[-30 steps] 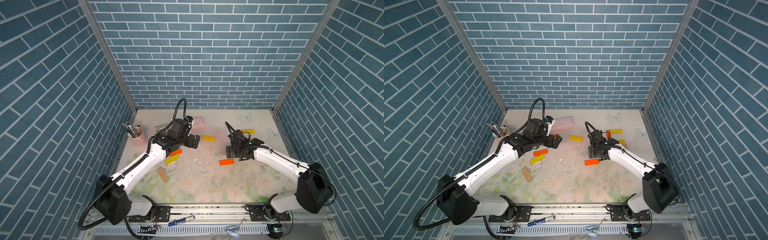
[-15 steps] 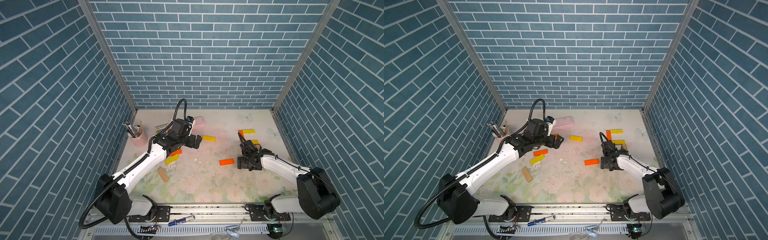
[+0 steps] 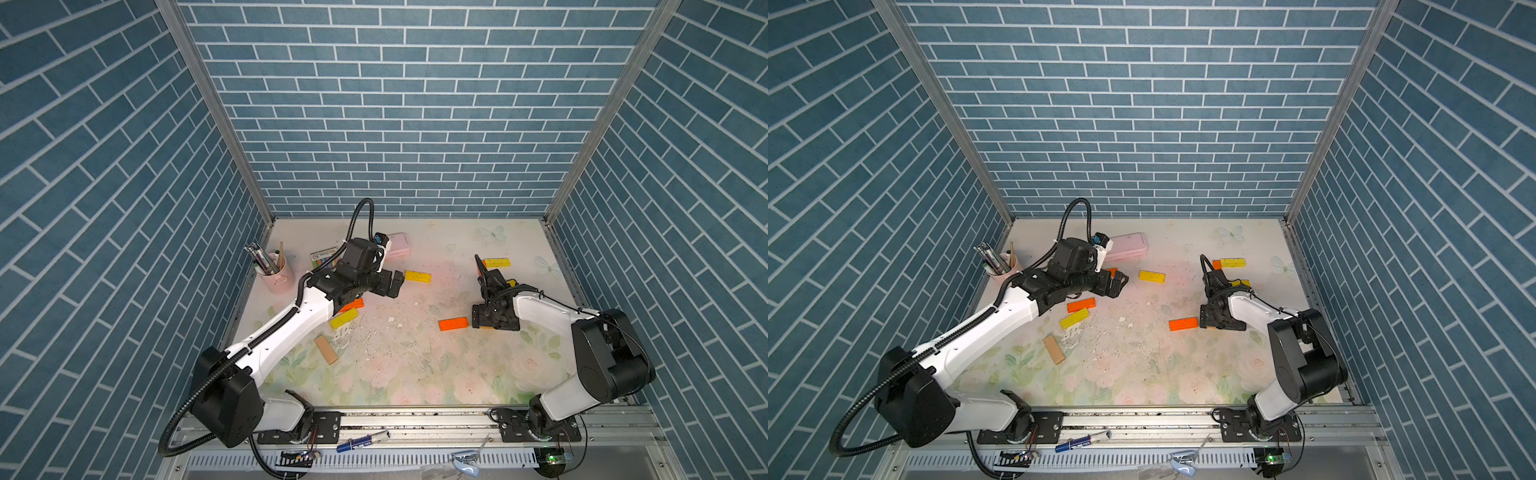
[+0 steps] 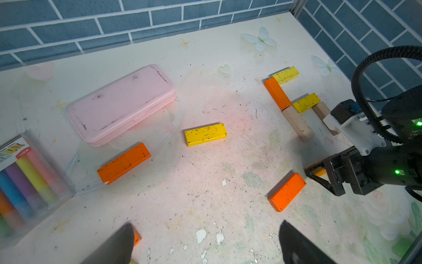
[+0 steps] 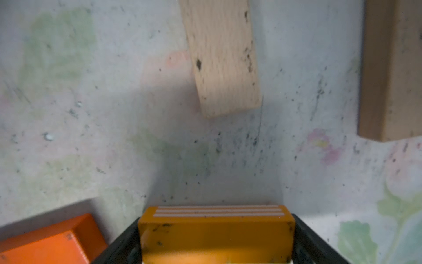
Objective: Assemble the number 6 with building blocks
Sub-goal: Assemble the building block at the center of the board.
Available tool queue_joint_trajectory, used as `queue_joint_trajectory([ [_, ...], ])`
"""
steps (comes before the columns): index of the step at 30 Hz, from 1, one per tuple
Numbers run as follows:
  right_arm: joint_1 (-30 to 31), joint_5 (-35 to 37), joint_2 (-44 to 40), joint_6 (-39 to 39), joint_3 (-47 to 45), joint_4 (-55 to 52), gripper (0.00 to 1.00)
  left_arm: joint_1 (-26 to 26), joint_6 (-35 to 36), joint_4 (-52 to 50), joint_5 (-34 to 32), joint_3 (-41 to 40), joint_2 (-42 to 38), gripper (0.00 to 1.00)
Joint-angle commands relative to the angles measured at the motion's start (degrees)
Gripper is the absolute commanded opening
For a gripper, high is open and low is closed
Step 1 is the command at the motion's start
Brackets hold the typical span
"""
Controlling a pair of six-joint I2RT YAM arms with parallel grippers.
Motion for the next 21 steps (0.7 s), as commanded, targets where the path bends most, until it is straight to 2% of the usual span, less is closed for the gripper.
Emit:
queue_joint_trajectory([
  [1,-1.1,-0.4,1.5,-1.1,1.2,-1.4,0.98,0.3,0.2,0.8,0.0,-0.9,0.3,0.99],
  [6,-1.2,1.8,0.6,-1.7,3.9,-4.0,0.98,0.3,0.2,0.9,-0.2,-1.0,-0.1,0.99],
  [11,-1.2,3.6,-6.0,1.1,5.4,-7.4,0.98,0.3,0.2,0.7,-0.4,-0.9,-0.3,0.99],
  [14,-0.6,4.1,-9.6,7.4,4.6,-8.6,0.93,0.3,0.2,0.3,-0.4,-0.8,-0.3,0.99],
  [16,0.6,4.2,-11.1,12.6,3.6,-9.1,0.93,0.3,0.1,0.1,-0.4,-0.6,-0.4,0.99],
  [21,8.1,6.0,-9.8,25.2,2.6,-9.6,0.93,0.3,-0.4,0.0,0.5,-0.5,-0.6,0.99],
])
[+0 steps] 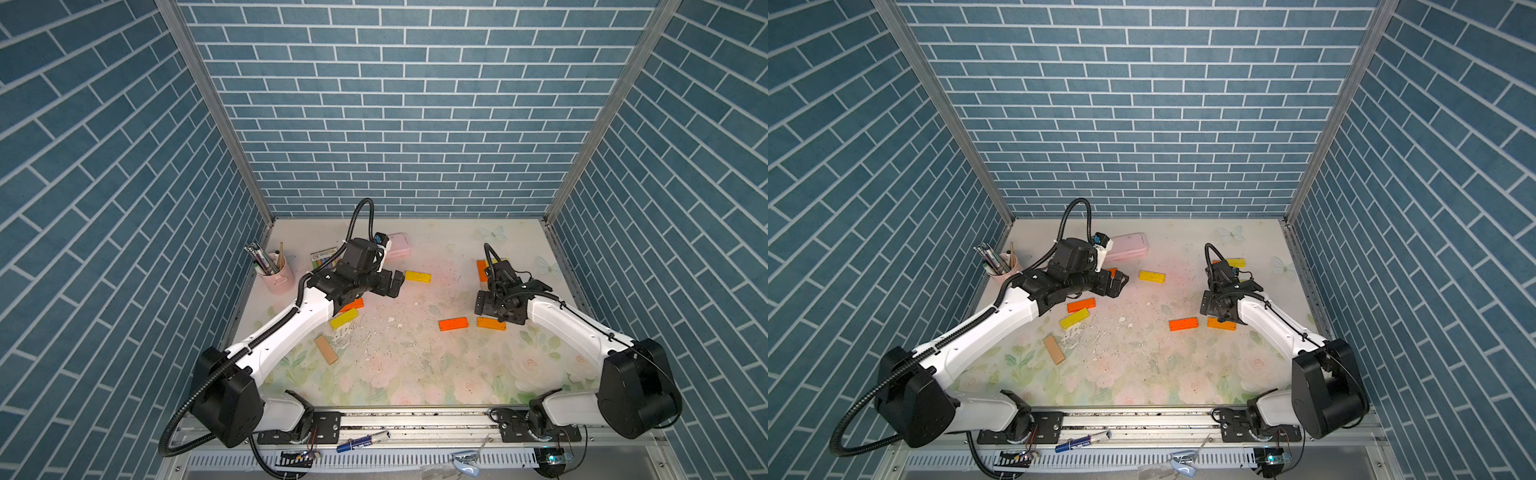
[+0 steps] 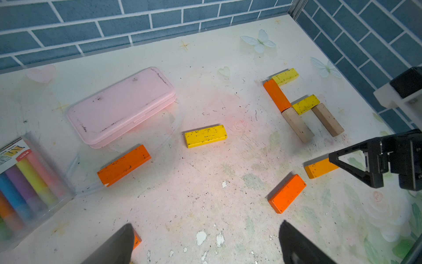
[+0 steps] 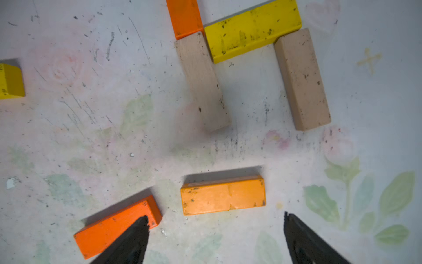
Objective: Assemble the number 6 with building blocks
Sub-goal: Assemble the building block at the center of the board.
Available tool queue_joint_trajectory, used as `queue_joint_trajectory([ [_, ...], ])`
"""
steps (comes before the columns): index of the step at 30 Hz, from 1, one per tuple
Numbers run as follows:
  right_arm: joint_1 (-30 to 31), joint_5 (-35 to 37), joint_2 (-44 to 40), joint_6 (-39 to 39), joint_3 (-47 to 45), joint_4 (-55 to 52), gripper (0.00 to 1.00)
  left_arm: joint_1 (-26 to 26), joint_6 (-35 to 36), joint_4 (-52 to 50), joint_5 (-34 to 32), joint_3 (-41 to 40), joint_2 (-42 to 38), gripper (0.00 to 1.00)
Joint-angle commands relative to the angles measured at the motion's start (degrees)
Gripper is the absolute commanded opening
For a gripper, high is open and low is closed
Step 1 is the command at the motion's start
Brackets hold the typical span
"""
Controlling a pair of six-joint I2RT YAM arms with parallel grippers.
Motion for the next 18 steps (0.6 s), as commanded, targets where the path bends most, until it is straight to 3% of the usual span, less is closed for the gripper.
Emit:
queue_joint_trajectory([
  [1,3.8,2.3,2.1,13.5,-1.3,-2.6,0.92,0.3,-0.5,-0.5,0.5,-0.3,-0.6,0.99],
  [6,5.0,3.3,6.5,18.1,-2.6,-2.5,0.84,0.2,-0.6,-0.4,0.9,-0.5,-1.2,0.99],
  [18,3.4,0.2,12.5,14.8,-2.0,0.3,0.77,0.2,-0.2,-0.5,0.8,-0.5,-1.0,0.99],
])
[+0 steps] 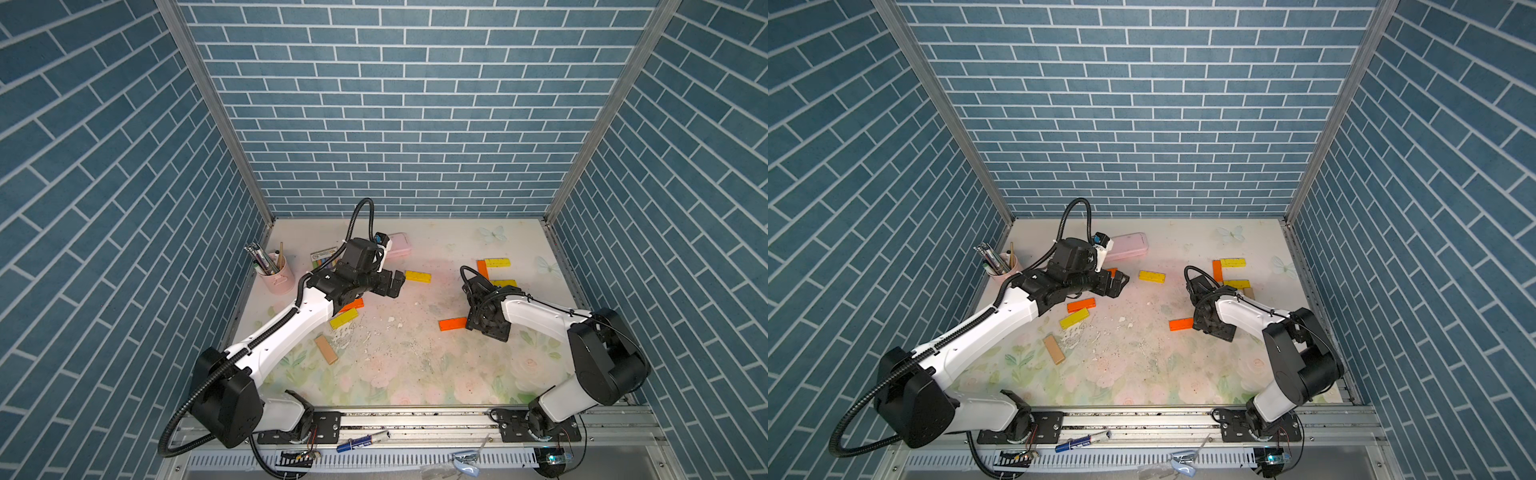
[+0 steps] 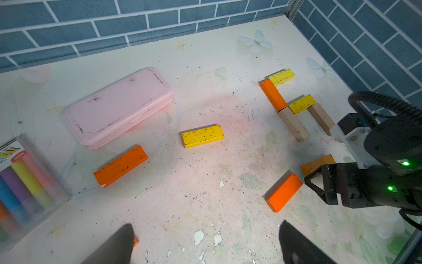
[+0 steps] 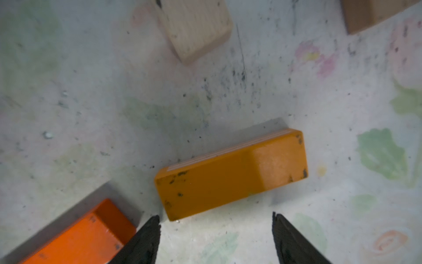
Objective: Assemble the number 6 with building blocks
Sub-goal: Assemble the building block at the center of the board.
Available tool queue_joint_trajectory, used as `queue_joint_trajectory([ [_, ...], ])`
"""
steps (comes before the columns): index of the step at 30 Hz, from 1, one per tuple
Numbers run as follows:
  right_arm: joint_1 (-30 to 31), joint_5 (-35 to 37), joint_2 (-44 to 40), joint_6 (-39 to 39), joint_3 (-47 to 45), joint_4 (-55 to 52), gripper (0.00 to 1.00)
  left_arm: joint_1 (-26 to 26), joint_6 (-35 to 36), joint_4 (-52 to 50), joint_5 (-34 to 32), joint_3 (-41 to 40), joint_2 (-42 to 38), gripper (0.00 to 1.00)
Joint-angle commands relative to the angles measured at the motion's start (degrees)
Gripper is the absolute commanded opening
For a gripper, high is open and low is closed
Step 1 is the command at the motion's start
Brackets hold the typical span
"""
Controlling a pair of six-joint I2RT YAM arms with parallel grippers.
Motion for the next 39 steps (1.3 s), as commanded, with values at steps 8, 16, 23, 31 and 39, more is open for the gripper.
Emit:
queue_joint_trajectory([
  [8,-4.3,-3.1,0.4,-4.6,-1.0,1.2,0.68,0.2,0.0,-0.4,0.0,-0.6,0.0,0.99],
  [16,-7.5,-5.3,0.5,-11.7,-1.6,1.3,0.67,0.2,0.2,-0.2,0.1,-0.5,0.6,0.99],
  [23,-9.4,-5.6,1.9,-16.1,-0.2,0.6,0.68,0.2,0.3,-0.2,-0.1,-0.5,0.8,0.99],
  [31,-11.9,-5.4,2.4,-18.4,0.6,1.1,0.68,0.3,0.4,-0.2,-0.4,-0.5,1.1,0.99],
  [39,-13.1,-6.0,4.1,-22.2,1.9,2.1,0.69,0.3,0.5,-0.2,-0.4,-0.4,1.5,0.99],
])
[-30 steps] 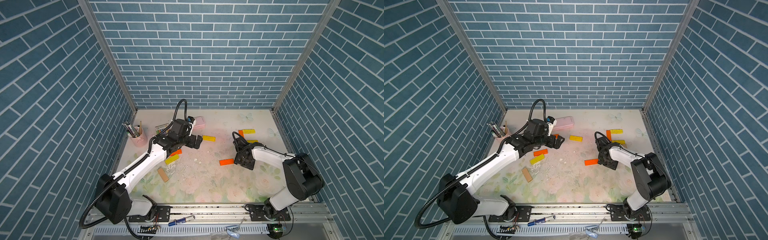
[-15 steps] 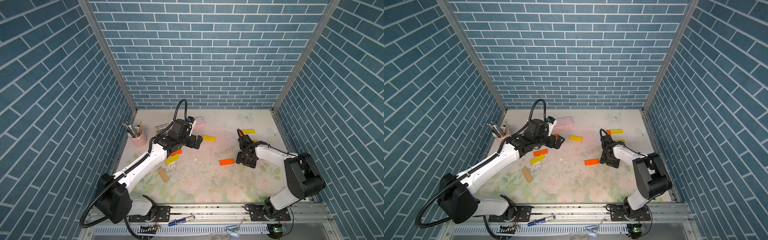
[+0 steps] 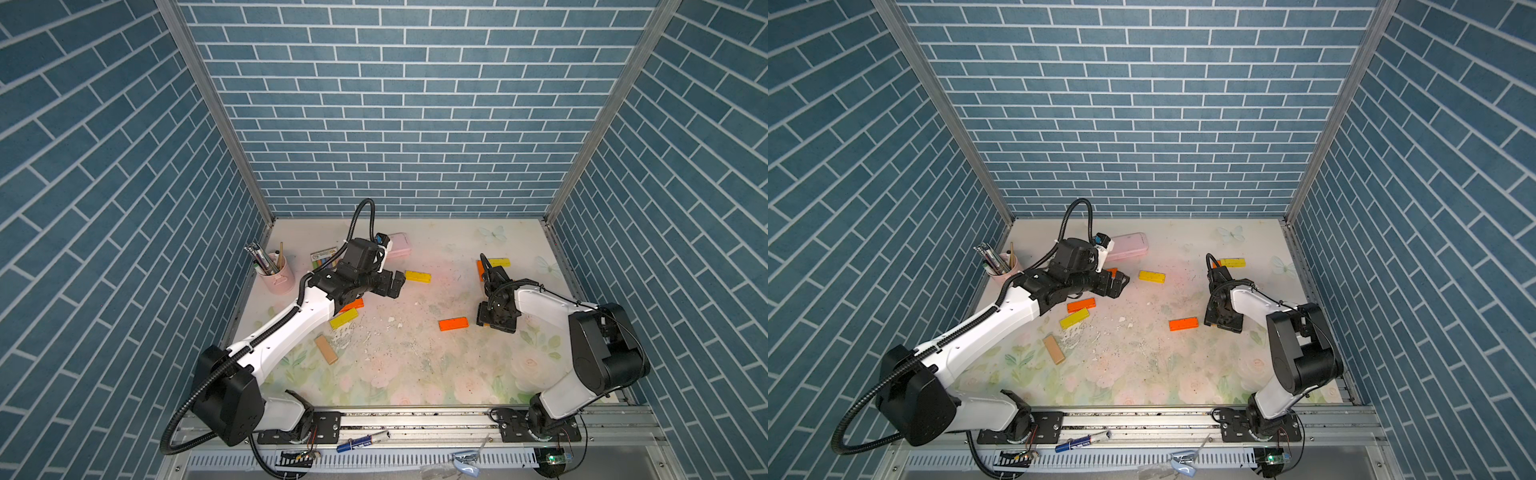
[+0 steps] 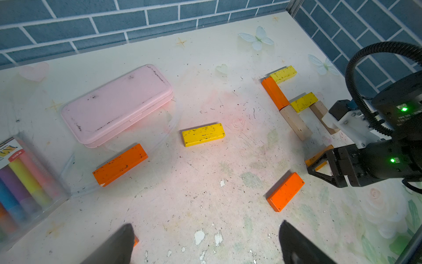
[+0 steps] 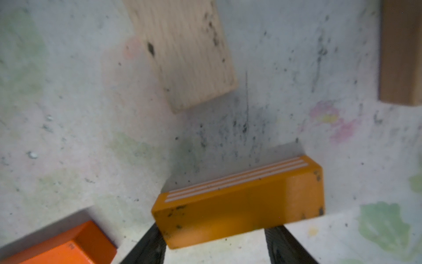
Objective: Assemble the number 6 with building blocks
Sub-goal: Assemble the building block at the center of the board.
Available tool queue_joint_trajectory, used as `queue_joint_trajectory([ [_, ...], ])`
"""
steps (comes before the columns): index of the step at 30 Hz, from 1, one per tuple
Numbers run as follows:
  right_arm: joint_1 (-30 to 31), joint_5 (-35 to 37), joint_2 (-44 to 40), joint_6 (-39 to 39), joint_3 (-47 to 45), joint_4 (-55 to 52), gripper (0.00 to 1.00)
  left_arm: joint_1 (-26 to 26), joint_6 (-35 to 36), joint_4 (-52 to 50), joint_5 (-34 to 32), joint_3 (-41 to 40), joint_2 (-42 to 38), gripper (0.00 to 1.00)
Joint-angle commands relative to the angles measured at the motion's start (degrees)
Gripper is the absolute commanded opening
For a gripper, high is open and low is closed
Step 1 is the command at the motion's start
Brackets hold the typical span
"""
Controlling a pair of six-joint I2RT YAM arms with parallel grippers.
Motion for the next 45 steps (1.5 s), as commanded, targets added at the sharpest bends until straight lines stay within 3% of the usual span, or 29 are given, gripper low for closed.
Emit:
queue_joint_trajectory([
  [1,-1.6,3.5,2.5,-2.5,0.6,0.0,0.69,0.3,0.4,-0.2,-0.4,-0.4,0.9,0.99],
  [18,-5.9,3.0,5.6,-7.0,3.4,0.3,0.68,0.4,0.7,-0.1,-0.4,-0.3,1.6,0.99],
  [45,-8.1,2.7,7.4,-8.2,5.7,0.5,0.66,0.5,0.7,0.0,-0.2,-0.3,1.5,0.99],
])
